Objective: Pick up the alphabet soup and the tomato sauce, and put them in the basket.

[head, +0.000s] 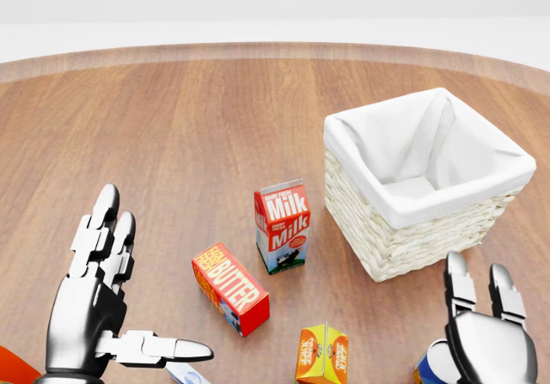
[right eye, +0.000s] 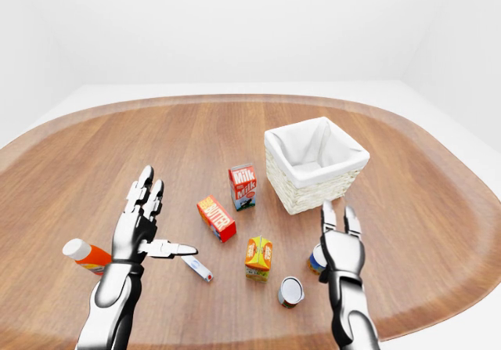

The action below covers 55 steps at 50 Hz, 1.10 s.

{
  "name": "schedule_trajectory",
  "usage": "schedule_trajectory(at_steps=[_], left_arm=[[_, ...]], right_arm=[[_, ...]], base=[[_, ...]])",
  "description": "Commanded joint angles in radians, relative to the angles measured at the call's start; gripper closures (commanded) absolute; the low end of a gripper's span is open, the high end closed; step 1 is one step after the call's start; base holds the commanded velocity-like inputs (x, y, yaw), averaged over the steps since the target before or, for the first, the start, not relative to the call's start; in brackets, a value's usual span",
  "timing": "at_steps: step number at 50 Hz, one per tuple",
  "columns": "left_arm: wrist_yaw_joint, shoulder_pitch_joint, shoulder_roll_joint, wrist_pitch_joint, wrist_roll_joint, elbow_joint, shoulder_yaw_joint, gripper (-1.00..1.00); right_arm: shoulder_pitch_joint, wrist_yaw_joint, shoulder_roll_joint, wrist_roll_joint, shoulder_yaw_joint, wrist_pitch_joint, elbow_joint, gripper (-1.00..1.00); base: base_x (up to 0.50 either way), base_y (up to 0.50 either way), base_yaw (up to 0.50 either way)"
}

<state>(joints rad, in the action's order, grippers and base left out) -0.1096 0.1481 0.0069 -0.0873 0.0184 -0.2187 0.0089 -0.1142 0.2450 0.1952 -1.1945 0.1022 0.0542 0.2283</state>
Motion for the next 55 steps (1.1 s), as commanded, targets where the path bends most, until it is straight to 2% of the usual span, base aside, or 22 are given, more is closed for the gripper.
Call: schedule_trajectory(at_steps=[1, 29, 55], left_arm=[[0.006, -0.006, 0.000, 0.000, 0.004, 0.000, 0.003, -1.00], [0.006, -0.006, 0.000, 0.000, 0.004, 0.000, 0.003, -1.00], [0.006, -0.006, 0.000, 0.000, 0.003, -0.001, 0.003, -1.00]], right_arm=[[0.036, 0.038, 0.016, 0.022, -0.019, 0.003, 0.092, -1.00], [0.058, 0.084, 0.015, 0.044, -0.062, 0.004, 0.182, -1.00], [0.096, 0.139, 0.035, 0.085, -0.074, -0.014, 0.307, -1.00]], base=[[0.00, 0.00, 0.00], [0.00, 0.00, 0.00], [0.00, 0.00, 0.00]])
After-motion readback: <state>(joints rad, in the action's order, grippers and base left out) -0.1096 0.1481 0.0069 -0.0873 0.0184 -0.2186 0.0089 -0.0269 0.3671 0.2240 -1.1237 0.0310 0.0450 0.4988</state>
